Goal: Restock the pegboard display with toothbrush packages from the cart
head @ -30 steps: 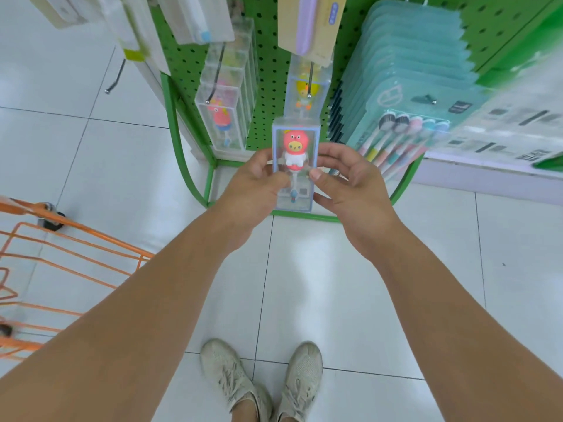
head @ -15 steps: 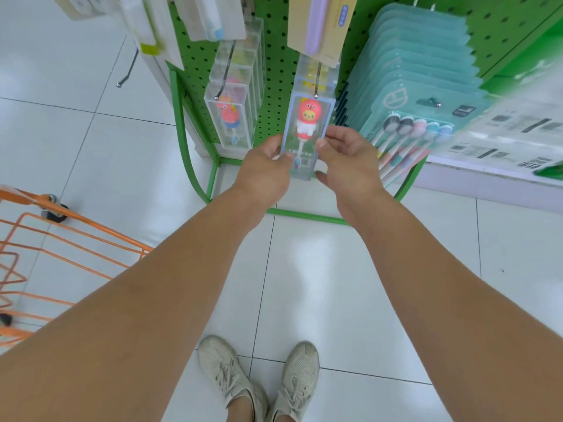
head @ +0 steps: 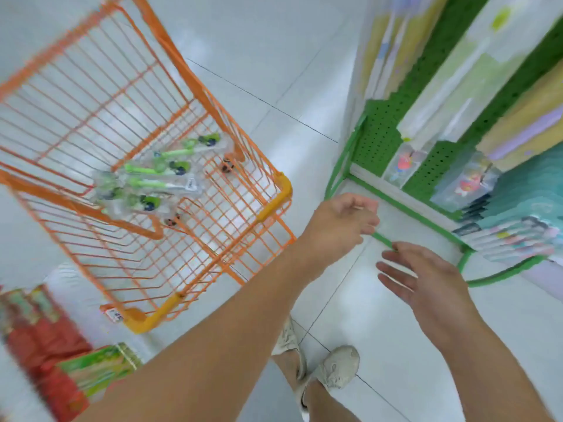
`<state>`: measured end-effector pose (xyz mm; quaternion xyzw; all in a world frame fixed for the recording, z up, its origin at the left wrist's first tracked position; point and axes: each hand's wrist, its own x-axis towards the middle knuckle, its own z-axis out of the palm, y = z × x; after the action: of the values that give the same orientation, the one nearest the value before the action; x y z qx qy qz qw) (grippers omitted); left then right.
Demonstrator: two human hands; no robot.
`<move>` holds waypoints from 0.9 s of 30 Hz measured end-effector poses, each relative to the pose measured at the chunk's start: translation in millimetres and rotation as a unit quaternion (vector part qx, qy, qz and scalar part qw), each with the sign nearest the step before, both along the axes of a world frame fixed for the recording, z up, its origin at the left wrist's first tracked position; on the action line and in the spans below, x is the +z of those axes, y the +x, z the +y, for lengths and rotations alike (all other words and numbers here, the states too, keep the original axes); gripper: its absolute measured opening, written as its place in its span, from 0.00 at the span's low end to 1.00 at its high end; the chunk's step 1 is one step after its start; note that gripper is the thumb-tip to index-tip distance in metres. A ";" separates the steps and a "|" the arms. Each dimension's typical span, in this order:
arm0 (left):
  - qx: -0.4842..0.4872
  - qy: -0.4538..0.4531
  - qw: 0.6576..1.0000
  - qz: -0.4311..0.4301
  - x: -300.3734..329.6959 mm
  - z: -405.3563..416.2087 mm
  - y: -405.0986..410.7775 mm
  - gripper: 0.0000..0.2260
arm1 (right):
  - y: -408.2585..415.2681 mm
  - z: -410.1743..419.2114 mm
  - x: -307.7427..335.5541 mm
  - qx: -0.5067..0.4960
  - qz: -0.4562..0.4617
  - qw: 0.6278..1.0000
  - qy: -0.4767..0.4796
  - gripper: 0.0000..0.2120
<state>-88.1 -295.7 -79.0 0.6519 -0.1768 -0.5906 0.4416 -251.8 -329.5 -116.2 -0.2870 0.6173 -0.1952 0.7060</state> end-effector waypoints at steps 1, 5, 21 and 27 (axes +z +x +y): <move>0.019 -0.009 1.000 0.016 20.9 21.5 17.5 0.05 | 13.0 13.0 25.3 0.004 -0.032 0.999 0.009 0.09; 0.137 0.022 0.989 -0.043 86.1 118.9 91.2 0.03 | 81.8 58.7 108.7 0.074 -0.099 0.992 0.025 0.09; 0.422 0.218 0.870 0.130 12.5 176.4 309.7 0.45 | 368.0 85.6 40.8 0.545 0.274 0.737 -0.292 0.48; 0.393 0.311 0.855 0.131 -40.2 158.5 361.8 0.50 | 399.6 82.1 -14.1 0.523 0.353 0.752 -0.192 0.56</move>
<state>273.7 -137.2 -119.3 0.6874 0.3465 -0.4720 0.4297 147.8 -247.4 -130.3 -0.7426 0.5260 0.2052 0.3602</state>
